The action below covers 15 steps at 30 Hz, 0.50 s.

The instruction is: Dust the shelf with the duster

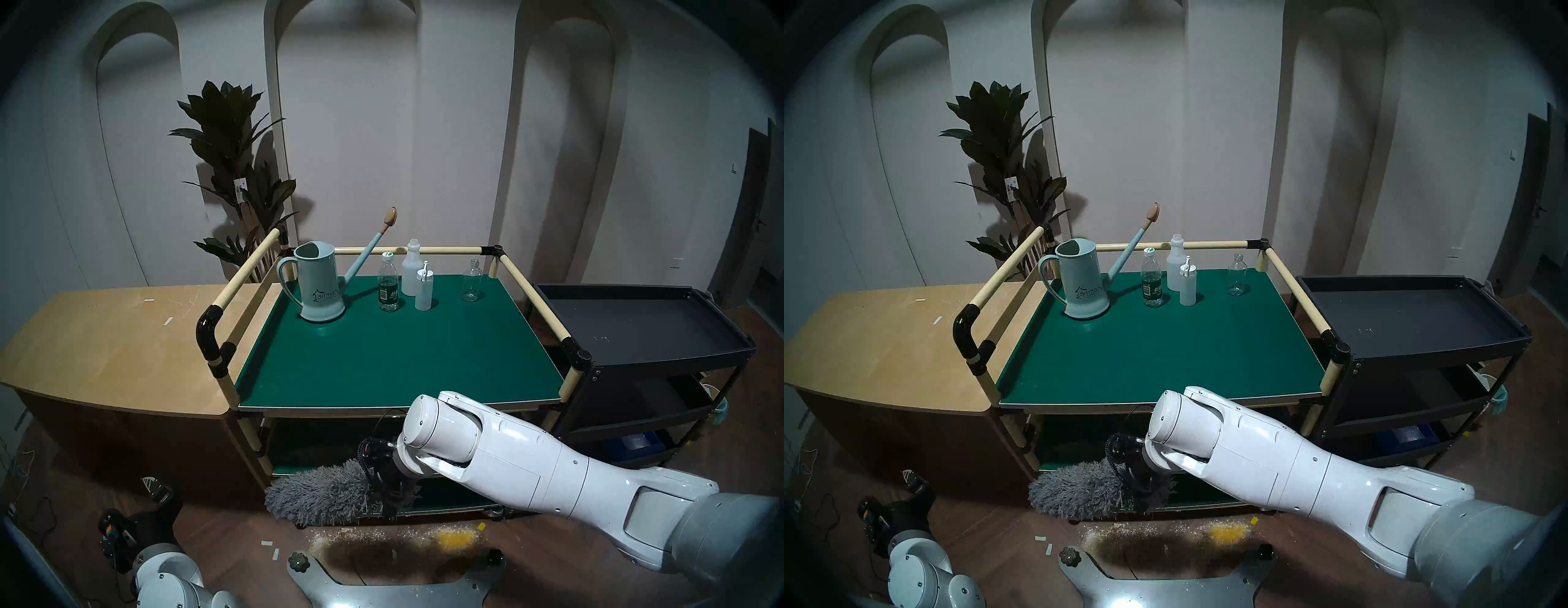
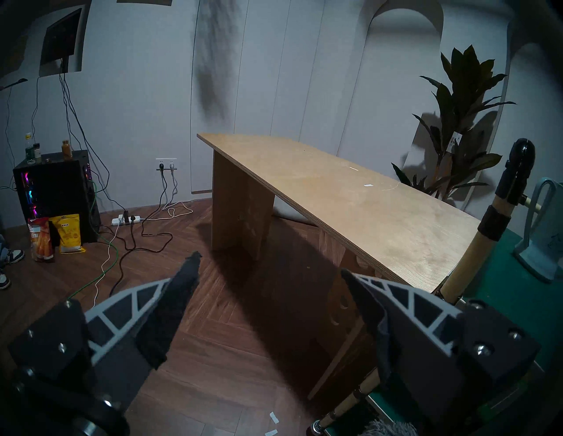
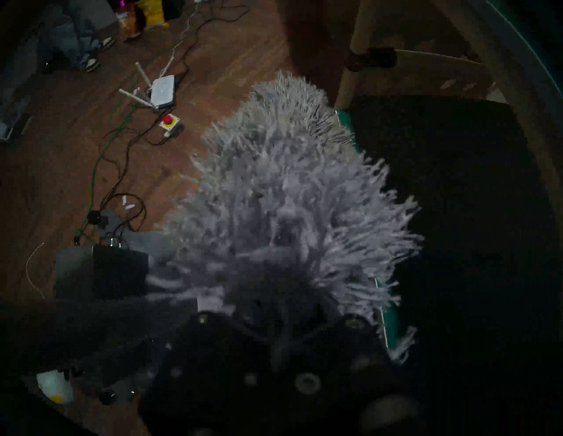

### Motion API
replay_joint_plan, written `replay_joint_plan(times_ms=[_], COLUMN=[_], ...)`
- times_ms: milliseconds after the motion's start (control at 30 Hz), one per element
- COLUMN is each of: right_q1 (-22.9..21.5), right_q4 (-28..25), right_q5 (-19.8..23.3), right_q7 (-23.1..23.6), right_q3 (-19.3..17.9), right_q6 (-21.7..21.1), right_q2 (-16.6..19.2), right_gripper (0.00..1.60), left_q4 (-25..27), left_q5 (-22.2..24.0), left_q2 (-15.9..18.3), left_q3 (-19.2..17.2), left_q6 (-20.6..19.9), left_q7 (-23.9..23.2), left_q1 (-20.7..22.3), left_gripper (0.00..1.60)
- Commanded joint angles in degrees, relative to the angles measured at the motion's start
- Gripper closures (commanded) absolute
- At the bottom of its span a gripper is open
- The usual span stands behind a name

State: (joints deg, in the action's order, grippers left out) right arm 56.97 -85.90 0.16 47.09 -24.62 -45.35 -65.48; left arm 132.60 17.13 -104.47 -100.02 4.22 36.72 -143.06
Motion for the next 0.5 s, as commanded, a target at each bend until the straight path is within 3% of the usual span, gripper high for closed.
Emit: replay_joint_plan(times_ms=[0,167,467], right_q1=[-2.3,-2.6,-7.6], right_q4=[-2.8,-5.3,-7.7], right_q5=[-0.1,3.8,8.5], right_q7=[2.5,4.0,5.8], right_q3=[-0.3,-4.6,-14.0], right_q6=[3.5,3.5,2.4], right_q2=[3.8,4.1,5.5], right_gripper=[1.60,1.60,1.60], left_q4=[0.5,0.7,1.3], left_q5=[-1.0,-1.6,-2.6], left_q2=[1.0,1.8,3.3], left_q3=[1.7,2.7,3.4], left_q6=[2.7,2.4,1.1], left_q7=[0.6,0.1,-1.2], left_q1=[-1.4,-1.4,0.4], left_gripper=[0.00,0.00,0.00])
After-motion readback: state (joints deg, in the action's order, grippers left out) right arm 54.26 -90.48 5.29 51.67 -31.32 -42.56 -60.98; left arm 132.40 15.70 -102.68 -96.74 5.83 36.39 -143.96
